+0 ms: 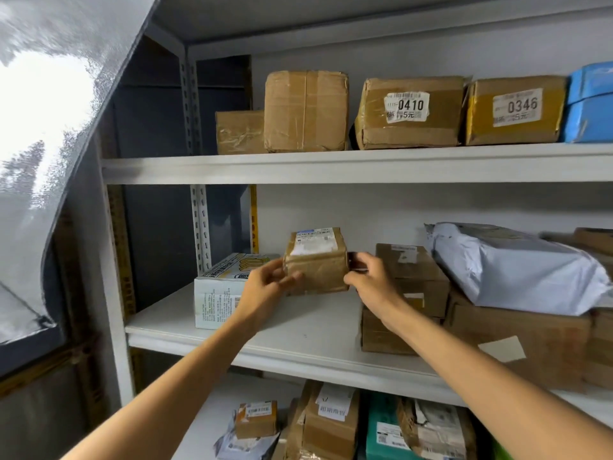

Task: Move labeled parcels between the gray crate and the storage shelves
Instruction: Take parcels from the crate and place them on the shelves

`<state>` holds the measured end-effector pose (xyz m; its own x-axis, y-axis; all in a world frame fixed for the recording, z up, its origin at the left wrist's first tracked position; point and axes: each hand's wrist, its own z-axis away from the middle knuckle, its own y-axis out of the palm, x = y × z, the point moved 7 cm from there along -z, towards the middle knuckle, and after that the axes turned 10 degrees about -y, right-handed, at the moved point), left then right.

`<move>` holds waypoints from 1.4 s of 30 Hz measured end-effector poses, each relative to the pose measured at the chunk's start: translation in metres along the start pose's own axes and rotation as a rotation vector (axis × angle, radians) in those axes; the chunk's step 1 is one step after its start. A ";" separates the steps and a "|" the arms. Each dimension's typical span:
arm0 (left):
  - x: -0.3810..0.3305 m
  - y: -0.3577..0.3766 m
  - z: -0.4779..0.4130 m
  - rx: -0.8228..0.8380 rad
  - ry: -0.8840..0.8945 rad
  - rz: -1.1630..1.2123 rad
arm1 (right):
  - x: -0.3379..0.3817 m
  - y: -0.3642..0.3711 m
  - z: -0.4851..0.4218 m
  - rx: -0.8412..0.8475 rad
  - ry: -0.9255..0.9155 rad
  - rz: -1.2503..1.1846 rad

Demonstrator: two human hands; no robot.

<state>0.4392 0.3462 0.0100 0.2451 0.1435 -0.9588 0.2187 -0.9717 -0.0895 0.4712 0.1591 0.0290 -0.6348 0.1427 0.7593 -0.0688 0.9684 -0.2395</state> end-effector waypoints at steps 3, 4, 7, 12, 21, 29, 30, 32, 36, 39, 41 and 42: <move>0.023 -0.009 0.002 -0.064 0.033 -0.209 | -0.031 0.022 0.010 0.016 0.115 -0.021; 0.030 -0.010 0.003 -0.085 0.050 -0.262 | -0.041 0.028 0.012 0.004 0.135 -0.010; 0.048 -0.012 0.001 -0.137 0.073 -0.343 | -0.067 0.043 0.013 -0.057 0.153 0.044; 0.078 -0.029 -0.019 -0.253 0.039 -0.450 | -0.094 0.067 0.003 -0.072 0.200 0.125; 0.110 -0.042 -0.032 -0.305 0.002 -0.487 | -0.119 0.094 0.003 0.008 0.275 0.326; 0.088 -0.042 -0.024 -0.294 -0.035 -0.692 | -0.091 0.081 0.006 0.198 0.217 0.466; 0.080 -0.040 -0.021 -0.302 -0.041 -0.771 | -0.081 0.077 0.007 0.248 0.183 0.528; 0.060 -0.032 -0.015 -0.303 -0.011 -0.928 | -0.059 0.070 0.013 0.387 0.082 0.682; 0.017 0.012 -0.007 -0.187 0.155 -1.177 | -0.015 0.043 0.031 0.627 -0.199 1.123; -0.003 0.050 -0.002 -0.099 0.223 -1.266 | 0.003 0.002 0.042 0.600 -0.221 1.256; -0.011 0.073 0.000 -0.060 0.243 -1.282 | 0.008 -0.028 0.050 0.557 -0.179 1.273; -0.014 0.083 0.002 -0.042 0.251 -1.269 | 0.009 -0.042 0.053 0.533 -0.154 1.280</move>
<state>0.4525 0.2628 0.0152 0.0138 0.9909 -0.1337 0.4556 -0.1253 -0.8813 0.4279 0.1087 0.0138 -0.5535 0.8020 -0.2248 0.3577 -0.0149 -0.9337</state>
